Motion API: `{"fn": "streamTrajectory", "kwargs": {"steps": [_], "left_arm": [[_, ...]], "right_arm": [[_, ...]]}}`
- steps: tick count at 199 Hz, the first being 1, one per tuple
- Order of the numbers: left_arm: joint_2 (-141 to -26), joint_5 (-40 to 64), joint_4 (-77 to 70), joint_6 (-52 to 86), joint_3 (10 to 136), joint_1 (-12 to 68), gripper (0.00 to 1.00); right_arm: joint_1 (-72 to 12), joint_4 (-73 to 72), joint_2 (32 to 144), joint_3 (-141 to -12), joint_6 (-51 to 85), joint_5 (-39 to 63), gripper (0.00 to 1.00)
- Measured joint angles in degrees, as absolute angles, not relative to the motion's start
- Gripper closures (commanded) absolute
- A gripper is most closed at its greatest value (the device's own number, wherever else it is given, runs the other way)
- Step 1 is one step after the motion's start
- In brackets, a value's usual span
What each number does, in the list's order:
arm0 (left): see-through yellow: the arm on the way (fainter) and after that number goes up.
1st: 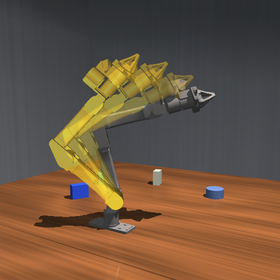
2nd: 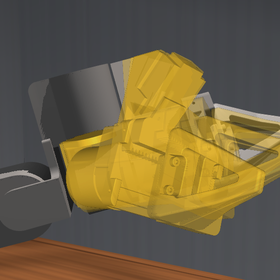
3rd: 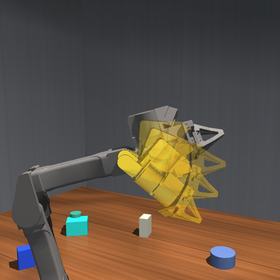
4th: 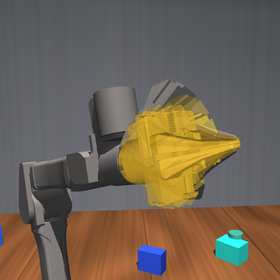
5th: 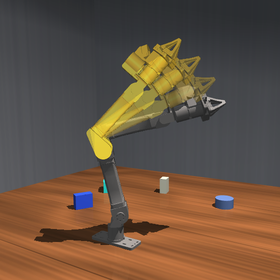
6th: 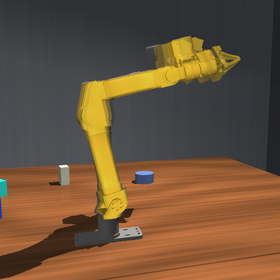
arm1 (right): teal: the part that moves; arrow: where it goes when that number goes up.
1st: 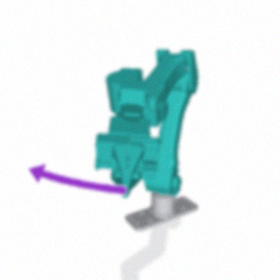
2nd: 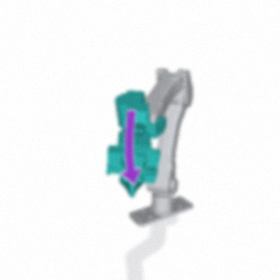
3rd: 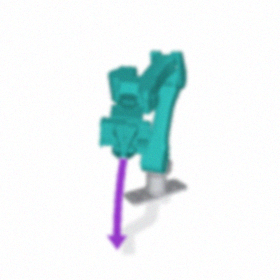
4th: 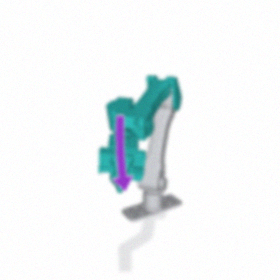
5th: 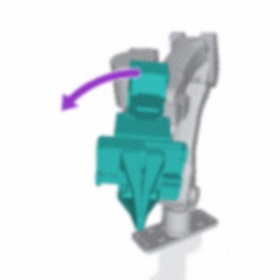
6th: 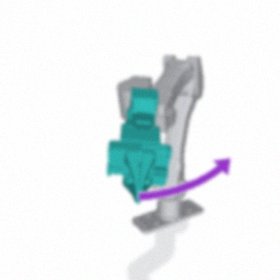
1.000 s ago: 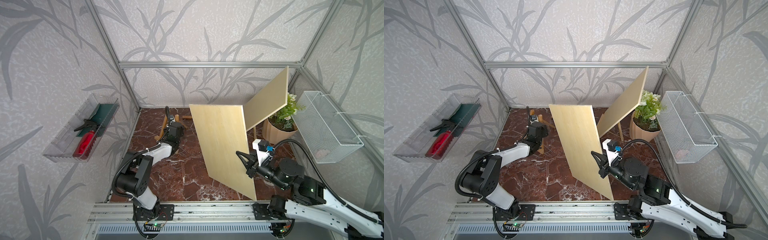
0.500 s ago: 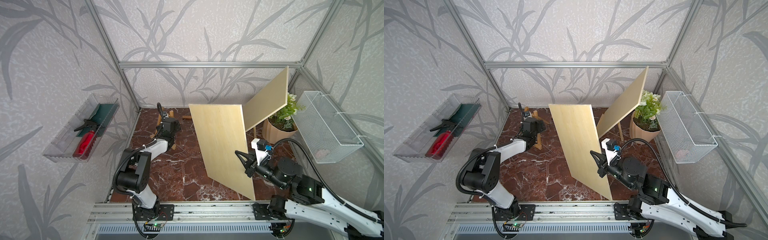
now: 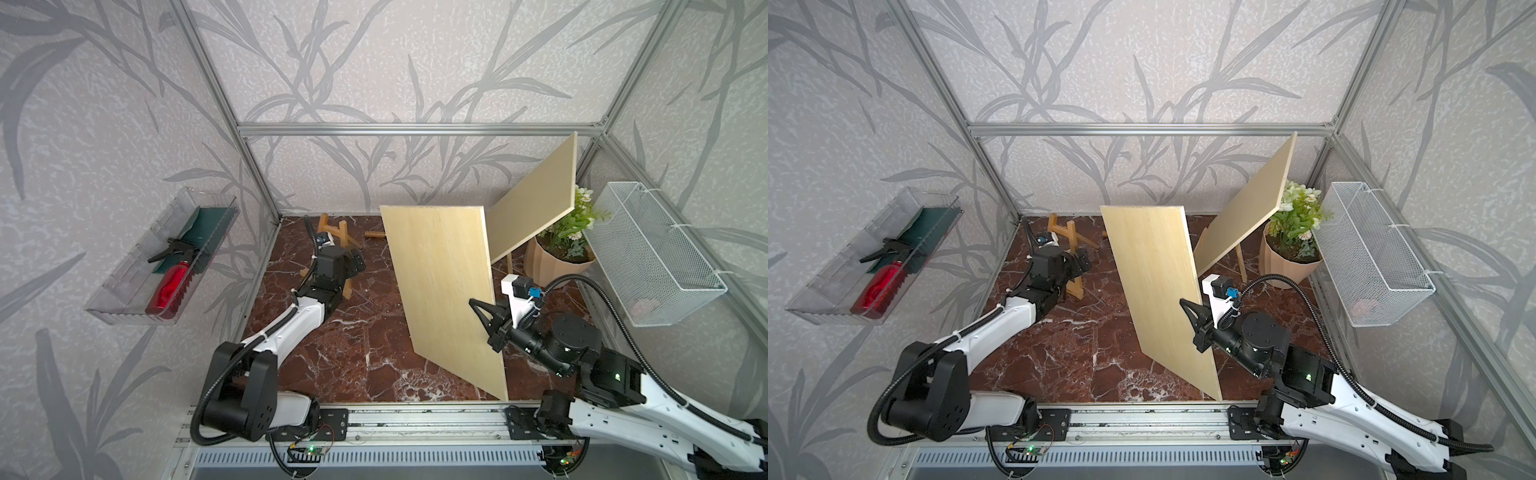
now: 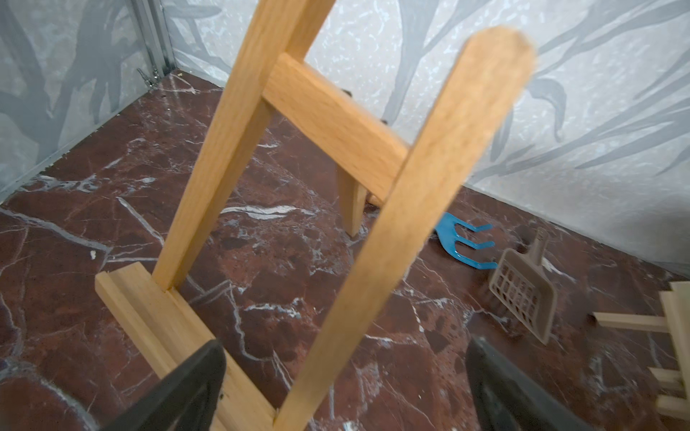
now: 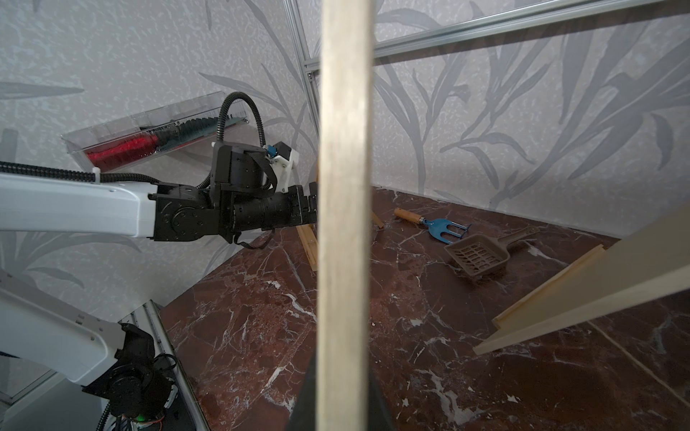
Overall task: Disassemble the easel
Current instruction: Move the easel to the center of the board, then place the drawing board at the center of the board.
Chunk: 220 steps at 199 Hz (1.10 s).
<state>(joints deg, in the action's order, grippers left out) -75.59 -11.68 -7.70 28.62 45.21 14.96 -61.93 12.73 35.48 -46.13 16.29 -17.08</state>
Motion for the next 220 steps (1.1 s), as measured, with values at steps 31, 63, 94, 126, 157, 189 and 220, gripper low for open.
{"fn": "streamTrajectory", "kwargs": {"steps": [31,63,94,126,157,189,220], "left_arm": [[-66.9,-9.5,-4.4,31.7,44.6,17.5,0.01],[-60.8,-1.2,-8.6,35.7,39.3,18.5,0.01],[-61.7,7.6,-17.7,40.1,31.4,18.5,0.01],[-66.8,17.0,-31.2,45.8,25.6,18.5,0.03],[-68.1,20.8,-38.5,49.7,24.1,18.5,0.03],[-65.9,20.6,-39.3,51.8,23.1,18.7,0.03],[-60.6,17.9,-31.7,52.8,23.0,18.7,0.03]], "right_arm": [[-61.9,13.1,37.1,-47.4,16.4,-17.1,1.00],[-61.9,12.7,39.4,-48.4,17.4,-17.2,1.00],[-61.6,12.7,39.8,-48.6,18.8,-17.6,1.00],[-60.0,13.1,39.8,-48.6,20.9,-17.1,1.00],[-56.3,14.2,39.8,-48.6,23.7,-15.2,1.00],[-53.6,15.2,40.1,-48.6,27.2,-13.7,1.00],[-53.1,14.8,42.0,-48.6,31.3,-12.9,1.00]]}}
